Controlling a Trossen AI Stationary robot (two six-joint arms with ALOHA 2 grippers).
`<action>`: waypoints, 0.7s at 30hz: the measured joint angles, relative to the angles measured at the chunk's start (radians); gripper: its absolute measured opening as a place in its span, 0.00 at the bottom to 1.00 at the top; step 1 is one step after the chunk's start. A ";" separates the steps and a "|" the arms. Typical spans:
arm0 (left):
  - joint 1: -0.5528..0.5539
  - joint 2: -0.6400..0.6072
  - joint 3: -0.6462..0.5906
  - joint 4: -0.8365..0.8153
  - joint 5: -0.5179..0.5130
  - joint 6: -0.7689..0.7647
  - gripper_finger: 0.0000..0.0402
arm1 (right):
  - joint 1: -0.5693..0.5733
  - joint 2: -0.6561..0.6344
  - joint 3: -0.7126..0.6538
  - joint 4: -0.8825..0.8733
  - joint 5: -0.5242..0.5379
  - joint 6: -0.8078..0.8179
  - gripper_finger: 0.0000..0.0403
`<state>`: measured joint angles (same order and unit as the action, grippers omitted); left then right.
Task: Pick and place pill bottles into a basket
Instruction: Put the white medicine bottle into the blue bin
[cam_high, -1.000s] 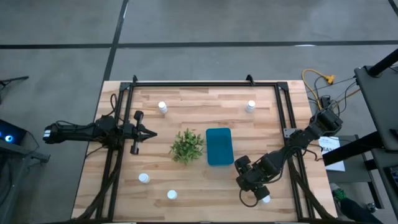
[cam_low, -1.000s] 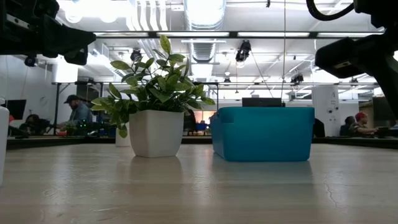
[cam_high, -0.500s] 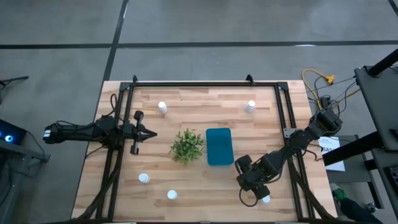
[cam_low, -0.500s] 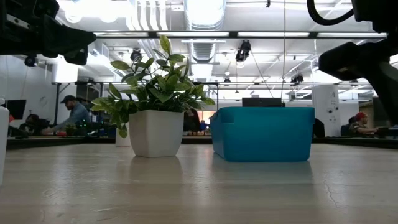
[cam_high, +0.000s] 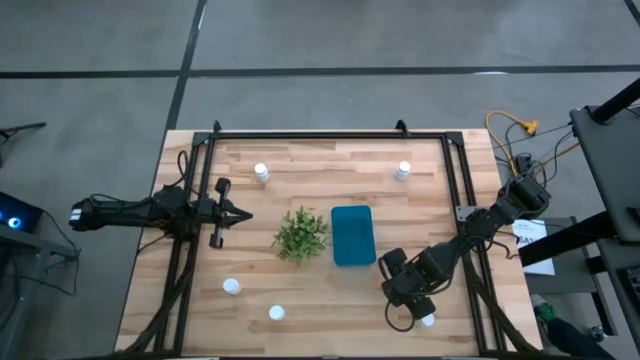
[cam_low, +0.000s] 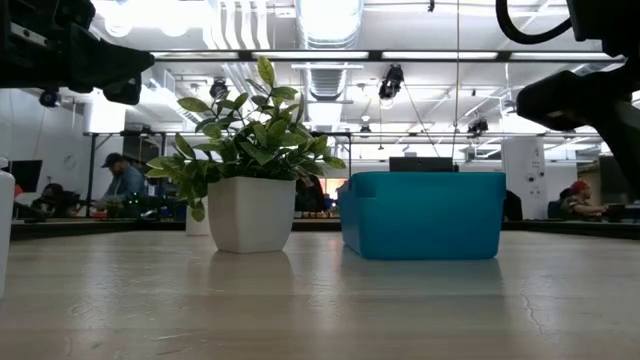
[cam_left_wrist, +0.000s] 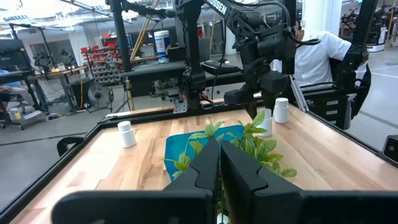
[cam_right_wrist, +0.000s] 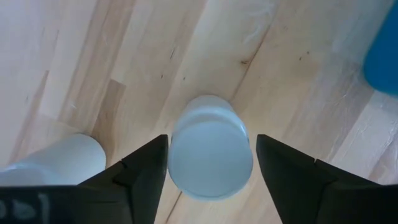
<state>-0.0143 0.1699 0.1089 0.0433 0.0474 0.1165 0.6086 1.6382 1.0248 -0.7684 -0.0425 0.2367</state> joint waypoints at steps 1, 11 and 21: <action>0.000 0.000 0.000 0.000 0.000 0.000 0.00 | 0.000 0.000 0.000 0.001 0.000 0.000 0.56; 0.000 0.000 0.000 0.000 0.000 0.000 0.00 | 0.000 0.000 0.001 0.010 -0.006 -0.003 0.50; 0.000 0.000 0.000 0.000 0.000 0.000 0.00 | 0.000 0.000 0.001 0.024 -0.007 -0.006 0.49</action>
<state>-0.0145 0.1699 0.1089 0.0433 0.0473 0.1165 0.6086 1.6382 1.0260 -0.7448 -0.0498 0.2302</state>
